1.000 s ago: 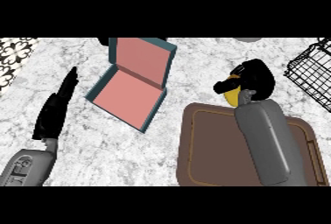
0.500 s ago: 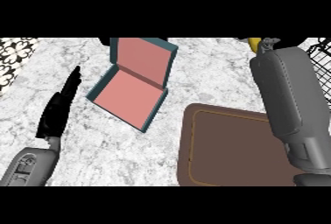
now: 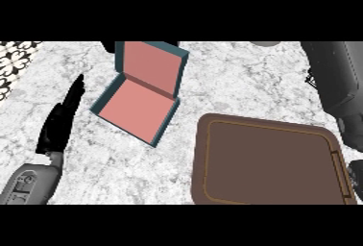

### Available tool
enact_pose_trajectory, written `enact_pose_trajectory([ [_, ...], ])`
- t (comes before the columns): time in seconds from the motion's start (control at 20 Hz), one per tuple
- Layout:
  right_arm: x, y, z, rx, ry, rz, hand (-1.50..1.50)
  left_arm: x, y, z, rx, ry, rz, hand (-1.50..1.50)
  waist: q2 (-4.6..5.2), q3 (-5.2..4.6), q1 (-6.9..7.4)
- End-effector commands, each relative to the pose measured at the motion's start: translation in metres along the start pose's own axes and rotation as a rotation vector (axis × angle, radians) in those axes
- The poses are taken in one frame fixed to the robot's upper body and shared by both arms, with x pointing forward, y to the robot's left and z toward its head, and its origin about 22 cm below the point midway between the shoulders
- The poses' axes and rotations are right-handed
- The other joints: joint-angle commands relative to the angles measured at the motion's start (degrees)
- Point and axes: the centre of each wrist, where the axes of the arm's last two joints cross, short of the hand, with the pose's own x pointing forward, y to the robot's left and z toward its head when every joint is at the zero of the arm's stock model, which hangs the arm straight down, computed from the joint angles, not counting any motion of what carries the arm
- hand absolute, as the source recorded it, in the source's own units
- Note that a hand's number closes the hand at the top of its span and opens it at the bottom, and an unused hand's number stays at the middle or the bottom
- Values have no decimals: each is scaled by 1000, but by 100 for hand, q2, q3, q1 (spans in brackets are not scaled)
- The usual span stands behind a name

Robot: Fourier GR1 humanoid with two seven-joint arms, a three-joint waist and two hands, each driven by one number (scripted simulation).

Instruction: Pick the lemon from the tray and place it in the tiered basket

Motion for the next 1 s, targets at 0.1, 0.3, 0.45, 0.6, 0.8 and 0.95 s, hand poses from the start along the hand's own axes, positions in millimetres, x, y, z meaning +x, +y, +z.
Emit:
enact_pose_trajectory([
  [0.1,-9,1,-31,20,75,-91,150,2,3,6,2,11,1,0,-18,11,-81],
  [0.3,-15,-5,-51,16,33,20,150,-6,-7,-4,30,19,18,0,-3,6,-142],
  [0.45,-50,13,-72,-28,50,122,150,-1,10,5,21,11,9,0,21,10,-33],
  [0.6,-59,13,-81,-76,81,250,150,4,16,1,5,3,12,0,10,7,-65],
  [0.8,-75,-5,-108,-91,116,409,150,-2,18,8,28,14,-14,0,-8,9,-60],
  [0.95,-102,11,-114,-101,107,437,150,4,17,-1,38,8,4,0,-18,13,-158],
])
